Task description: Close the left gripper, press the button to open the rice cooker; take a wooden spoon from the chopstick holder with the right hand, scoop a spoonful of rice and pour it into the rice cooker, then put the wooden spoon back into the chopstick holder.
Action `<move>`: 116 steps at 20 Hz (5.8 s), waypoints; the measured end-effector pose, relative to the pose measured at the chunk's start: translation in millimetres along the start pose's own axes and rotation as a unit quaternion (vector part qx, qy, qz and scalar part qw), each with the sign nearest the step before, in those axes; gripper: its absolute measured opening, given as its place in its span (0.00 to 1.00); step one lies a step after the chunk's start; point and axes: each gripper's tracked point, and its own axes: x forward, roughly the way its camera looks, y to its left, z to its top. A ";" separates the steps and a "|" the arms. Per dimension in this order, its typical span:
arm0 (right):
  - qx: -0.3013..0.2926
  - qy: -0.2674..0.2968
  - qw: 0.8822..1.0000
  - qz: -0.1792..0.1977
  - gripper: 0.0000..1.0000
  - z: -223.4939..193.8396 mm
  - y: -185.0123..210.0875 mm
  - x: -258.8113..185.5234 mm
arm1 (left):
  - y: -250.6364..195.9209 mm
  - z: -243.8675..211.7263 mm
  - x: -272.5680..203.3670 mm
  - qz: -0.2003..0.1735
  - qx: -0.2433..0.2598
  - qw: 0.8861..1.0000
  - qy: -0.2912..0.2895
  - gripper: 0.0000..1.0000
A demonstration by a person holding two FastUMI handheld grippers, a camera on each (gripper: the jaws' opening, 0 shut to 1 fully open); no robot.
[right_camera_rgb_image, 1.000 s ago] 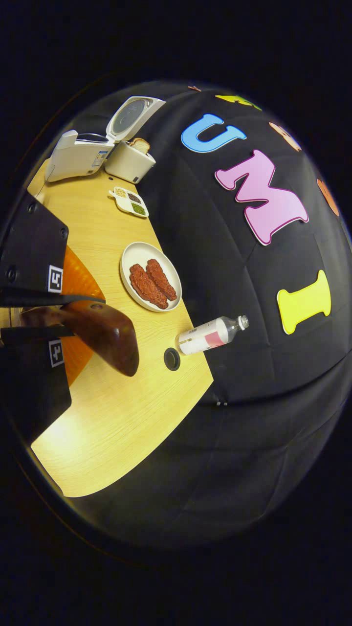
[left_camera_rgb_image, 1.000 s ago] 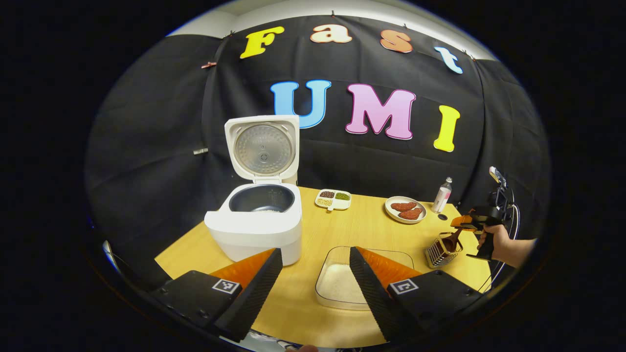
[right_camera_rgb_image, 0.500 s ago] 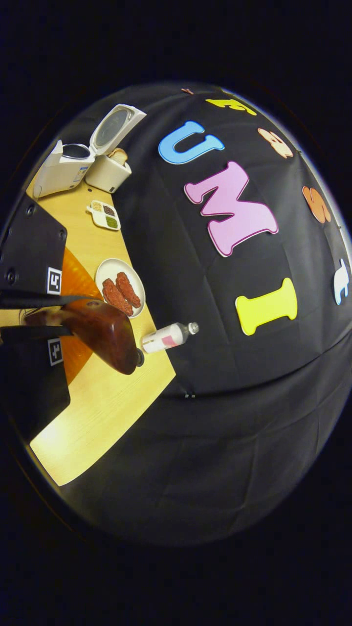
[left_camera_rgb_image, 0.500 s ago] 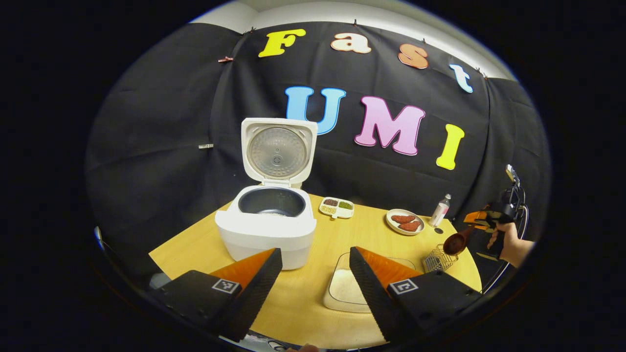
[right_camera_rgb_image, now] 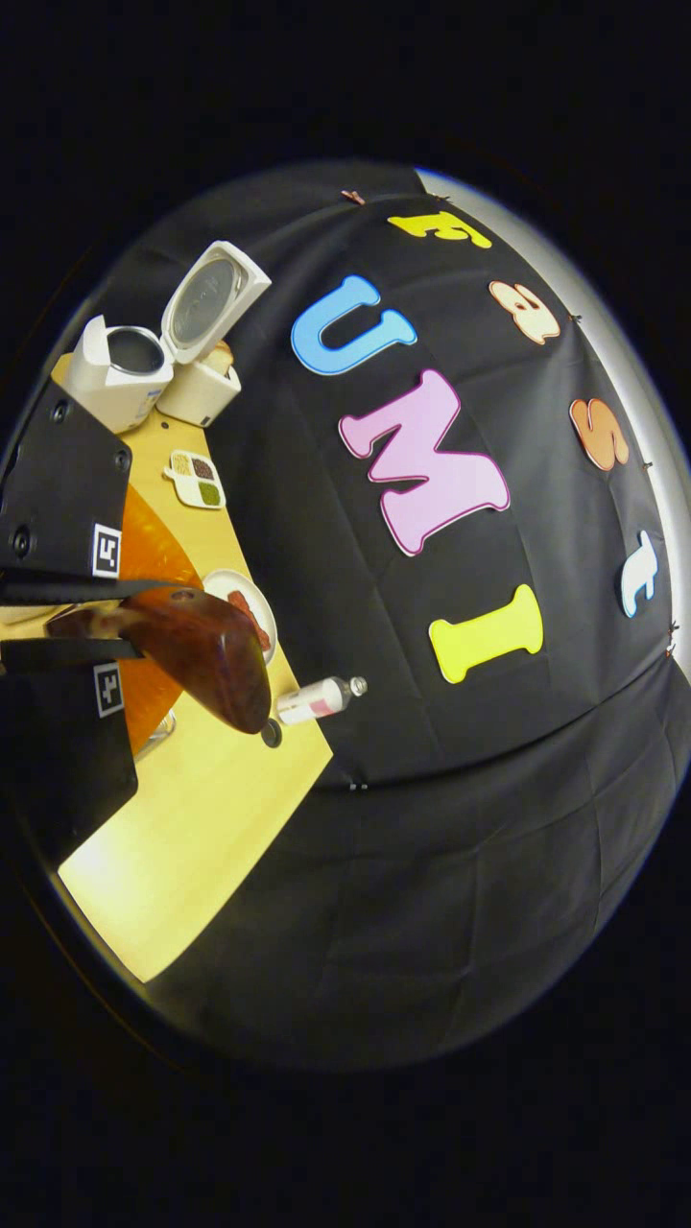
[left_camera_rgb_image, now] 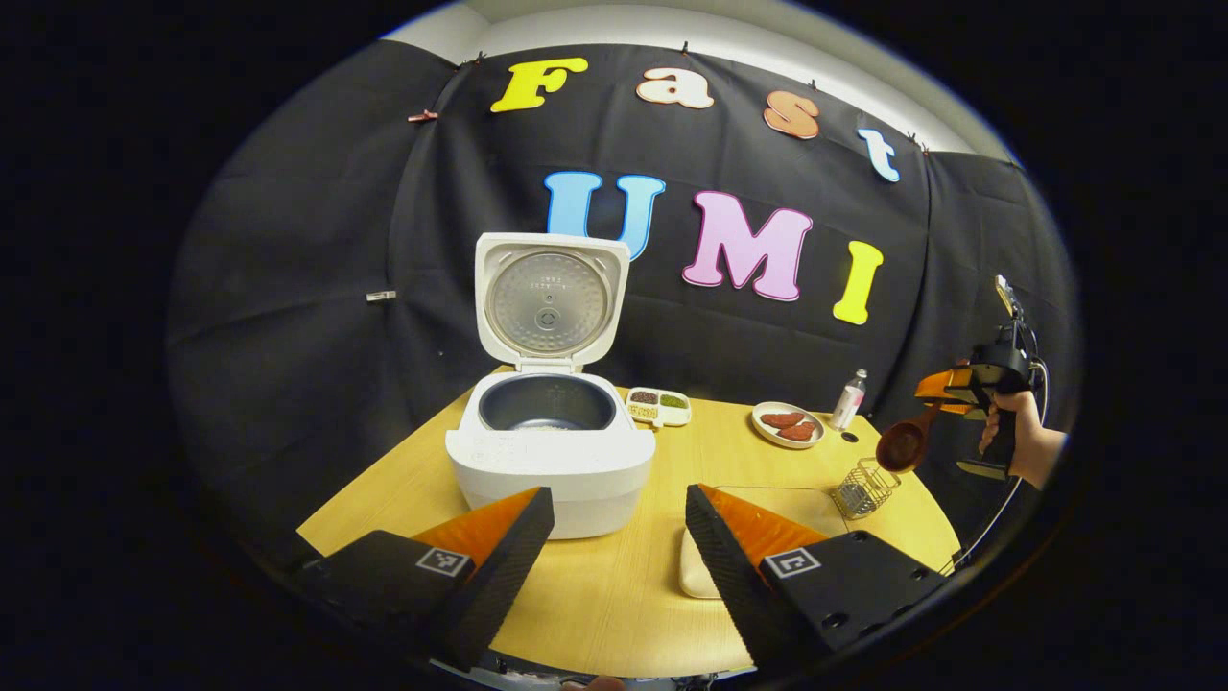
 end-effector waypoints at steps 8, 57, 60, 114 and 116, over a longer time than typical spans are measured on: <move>0.002 0.033 0.999 0.023 0.18 -86.4 56.1 -23.8 | 36.1 -3.4 -3.6 -0.038 0.015 0.999 0.004 0.95; 0.230 0.167 0.958 -0.027 0.18 -229.4 85.2 -12.4 | 89.4 -27.1 16.7 -0.046 -0.014 0.998 0.028 0.96; 0.271 0.157 0.949 -0.031 0.18 -208.2 77.8 -13.1 | 79.6 -21.3 14.2 -0.054 -0.003 0.998 0.021 0.96; -0.125 0.064 0.957 0.252 0.17 -201.7 460.2 76.3 | 186.1 -30.0 -3.7 0.055 -0.031 0.998 0.005 0.96; -0.174 0.049 0.946 0.270 0.17 -207.6 470.3 73.1 | 186.4 -31.1 -1.2 0.054 -0.033 0.998 0.006 0.96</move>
